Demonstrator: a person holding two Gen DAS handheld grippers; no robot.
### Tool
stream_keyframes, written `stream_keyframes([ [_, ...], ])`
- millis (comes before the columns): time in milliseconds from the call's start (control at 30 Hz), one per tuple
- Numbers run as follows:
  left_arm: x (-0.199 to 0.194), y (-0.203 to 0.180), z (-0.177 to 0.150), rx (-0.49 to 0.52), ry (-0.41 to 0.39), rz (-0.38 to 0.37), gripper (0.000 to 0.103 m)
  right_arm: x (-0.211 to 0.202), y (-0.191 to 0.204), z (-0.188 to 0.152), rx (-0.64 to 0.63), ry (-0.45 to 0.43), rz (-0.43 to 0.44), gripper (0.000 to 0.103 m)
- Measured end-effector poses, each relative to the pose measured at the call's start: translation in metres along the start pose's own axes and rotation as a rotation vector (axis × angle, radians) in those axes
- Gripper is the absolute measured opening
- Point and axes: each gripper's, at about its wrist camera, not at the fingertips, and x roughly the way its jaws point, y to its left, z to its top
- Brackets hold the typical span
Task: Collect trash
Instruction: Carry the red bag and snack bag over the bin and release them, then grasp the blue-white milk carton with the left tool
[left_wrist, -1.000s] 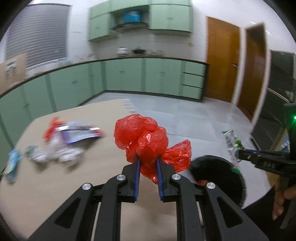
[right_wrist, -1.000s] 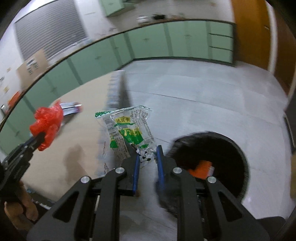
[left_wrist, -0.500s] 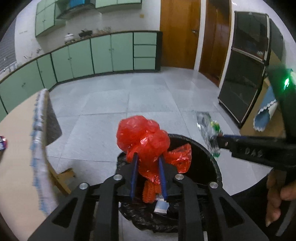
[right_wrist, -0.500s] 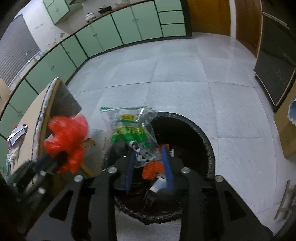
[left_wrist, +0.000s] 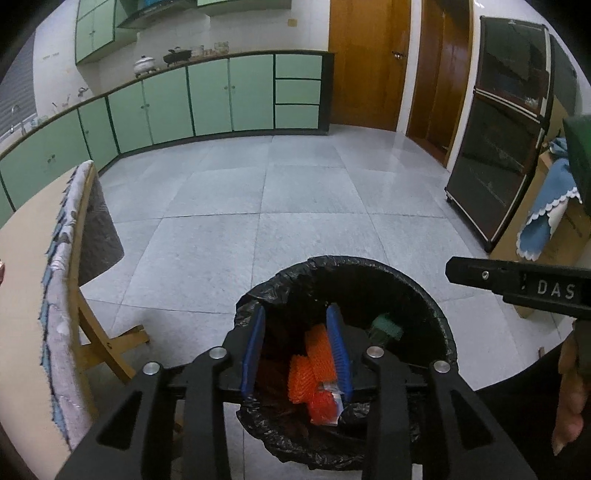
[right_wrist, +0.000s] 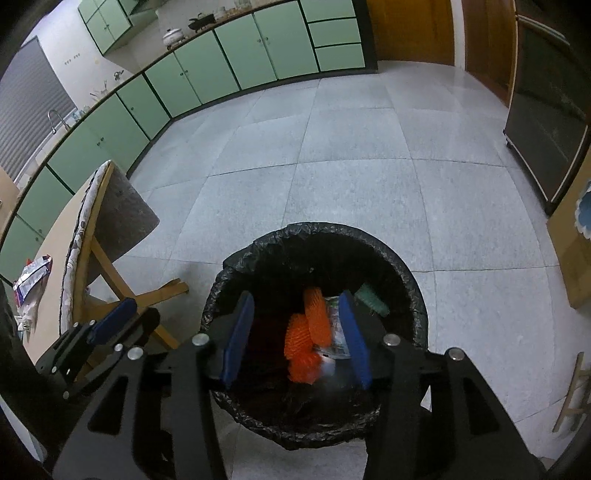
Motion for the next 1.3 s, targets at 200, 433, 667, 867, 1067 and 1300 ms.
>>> stream_keyframes([
  [200, -0.037, 0.013, 0.002, -0.025, -0.054, 0.02, 0.047, -0.024, 0.015, 0.003, -0.018, -0.062, 0.03, 0.047],
  [433, -0.117, 0.079, -0.013, -0.117, -0.148, 0.163, 0.06, -0.052, 0.086, -0.004, -0.142, -0.108, 0.141, 0.049],
  [667, -0.204, 0.184, -0.058, -0.248, -0.209, 0.44, 0.067, -0.052, 0.21, -0.034, -0.359, -0.089, 0.298, 0.049],
  [867, -0.264, 0.272, -0.112, -0.364, -0.243, 0.65, 0.07, -0.053, 0.309, -0.062, -0.492, -0.078, 0.416, 0.049],
  [1067, -0.299, 0.344, -0.159, -0.45, -0.256, 0.746, 0.07, -0.052, 0.399, -0.092, -0.613, -0.071, 0.507, 0.049],
  [1300, -0.305, 0.391, -0.19, -0.505, -0.242, 0.764, 0.07, -0.04, 0.467, -0.112, -0.701, -0.06, 0.55, 0.049],
])
